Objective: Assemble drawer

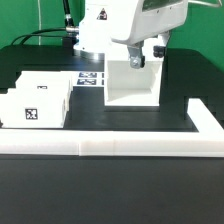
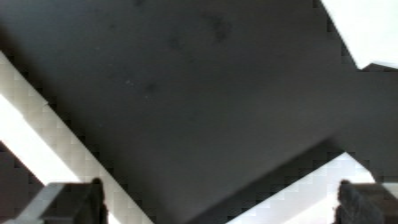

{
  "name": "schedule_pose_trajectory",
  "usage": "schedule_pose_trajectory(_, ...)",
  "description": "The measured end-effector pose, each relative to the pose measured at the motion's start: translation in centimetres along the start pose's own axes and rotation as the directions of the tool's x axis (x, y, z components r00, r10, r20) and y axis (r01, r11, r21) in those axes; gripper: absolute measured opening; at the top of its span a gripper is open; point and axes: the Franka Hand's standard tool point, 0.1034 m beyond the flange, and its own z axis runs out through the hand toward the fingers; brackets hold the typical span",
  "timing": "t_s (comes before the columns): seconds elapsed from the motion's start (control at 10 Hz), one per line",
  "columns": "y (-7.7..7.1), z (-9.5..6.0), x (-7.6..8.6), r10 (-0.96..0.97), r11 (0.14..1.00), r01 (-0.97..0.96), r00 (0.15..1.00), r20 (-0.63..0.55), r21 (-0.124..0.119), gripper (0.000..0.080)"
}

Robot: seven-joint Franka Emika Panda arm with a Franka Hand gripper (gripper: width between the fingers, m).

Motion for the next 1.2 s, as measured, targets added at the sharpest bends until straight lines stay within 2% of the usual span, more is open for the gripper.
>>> schedule_pose_trajectory(0.1, -0.7, -0.4, -0.6, 0.074, 0.997, -0.074, 0.997, -0.008, -0.003, 0.065)
schedule_pose_trajectory(0.2, -2.5, -1.0, -1.5, 0.202, 0.979, -0.203, 0.979, -0.02, -0.015, 0.065)
schedule_pose_trajectory(0.3, -4.5, -1.1, -1.9, 0.303, 0.953, -0.303, 0.953, -0.016, -0.014, 0.065)
schedule_pose_trajectory(0.4, -5.3, -1.0, -1.9, 0.322, 0.947, -0.322, 0.947, -0.011, -0.012, 0.065)
schedule_pose_trajectory(0.7, -5.2, -0.9, -1.8, 0.322, 0.947, -0.322, 0.947, -0.013, -0.011, 0.065)
schedule_pose_trajectory(0.9, -5.3, -0.9, -2.4, 0.42, 0.907, -0.42, 0.907, -0.011, -0.006, 0.065)
schedule_pose_trajectory(1.0, -6.4, -1.0, -2.8, 0.524, 0.852, -0.524, 0.852, -0.009, -0.01, 0.065)
schedule_pose_trajectory(1.1, -8.2, -1.3, -3.1, 0.583, 0.812, -0.583, 0.812, 0.0, -0.015, 0.065)
schedule_pose_trajectory(1.2, -9.1, -1.5, -3.1, 0.607, 0.794, -0.607, 0.794, 0.013, -0.018, 0.065)
